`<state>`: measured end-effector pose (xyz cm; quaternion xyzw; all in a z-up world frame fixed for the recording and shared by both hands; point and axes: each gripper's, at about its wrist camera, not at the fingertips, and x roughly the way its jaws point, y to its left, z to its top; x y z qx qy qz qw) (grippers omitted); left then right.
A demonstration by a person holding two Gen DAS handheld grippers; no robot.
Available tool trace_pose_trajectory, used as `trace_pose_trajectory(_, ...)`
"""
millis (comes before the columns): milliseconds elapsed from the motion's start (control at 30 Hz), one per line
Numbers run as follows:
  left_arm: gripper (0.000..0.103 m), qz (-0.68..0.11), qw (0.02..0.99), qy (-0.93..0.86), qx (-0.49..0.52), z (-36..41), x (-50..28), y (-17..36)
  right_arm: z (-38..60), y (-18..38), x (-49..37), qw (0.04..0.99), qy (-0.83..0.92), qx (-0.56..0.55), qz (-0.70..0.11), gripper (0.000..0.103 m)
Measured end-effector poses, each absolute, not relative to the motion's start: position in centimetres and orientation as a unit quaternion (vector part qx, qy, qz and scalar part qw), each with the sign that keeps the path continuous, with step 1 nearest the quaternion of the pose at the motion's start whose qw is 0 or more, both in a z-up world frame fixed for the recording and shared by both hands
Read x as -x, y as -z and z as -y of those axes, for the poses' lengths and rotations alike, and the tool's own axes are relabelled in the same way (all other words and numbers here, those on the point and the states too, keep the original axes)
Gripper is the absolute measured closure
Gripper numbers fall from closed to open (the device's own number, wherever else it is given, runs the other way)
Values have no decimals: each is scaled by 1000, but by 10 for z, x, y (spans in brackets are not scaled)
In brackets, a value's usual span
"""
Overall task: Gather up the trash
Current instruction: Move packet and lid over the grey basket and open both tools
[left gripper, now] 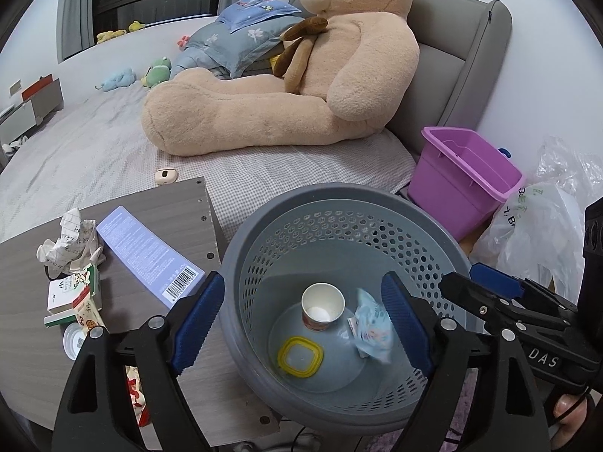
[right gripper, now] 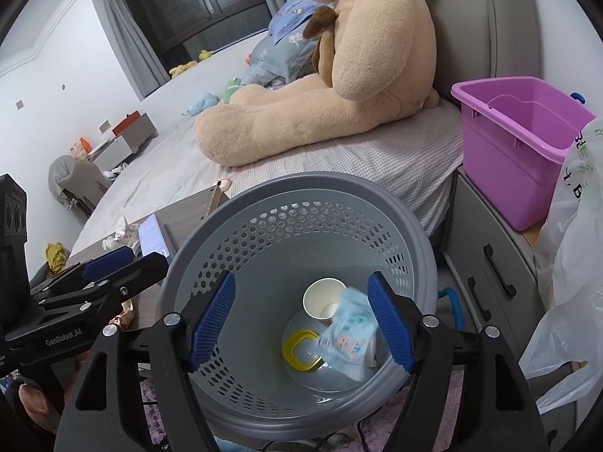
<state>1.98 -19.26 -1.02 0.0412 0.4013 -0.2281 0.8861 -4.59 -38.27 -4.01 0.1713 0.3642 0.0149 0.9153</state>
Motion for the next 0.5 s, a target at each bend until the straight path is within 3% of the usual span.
trace_pose_trajectory(500,21,-395,891,221,-35,185,-16,5,378,41,48,915,-20,-169,-366,32)
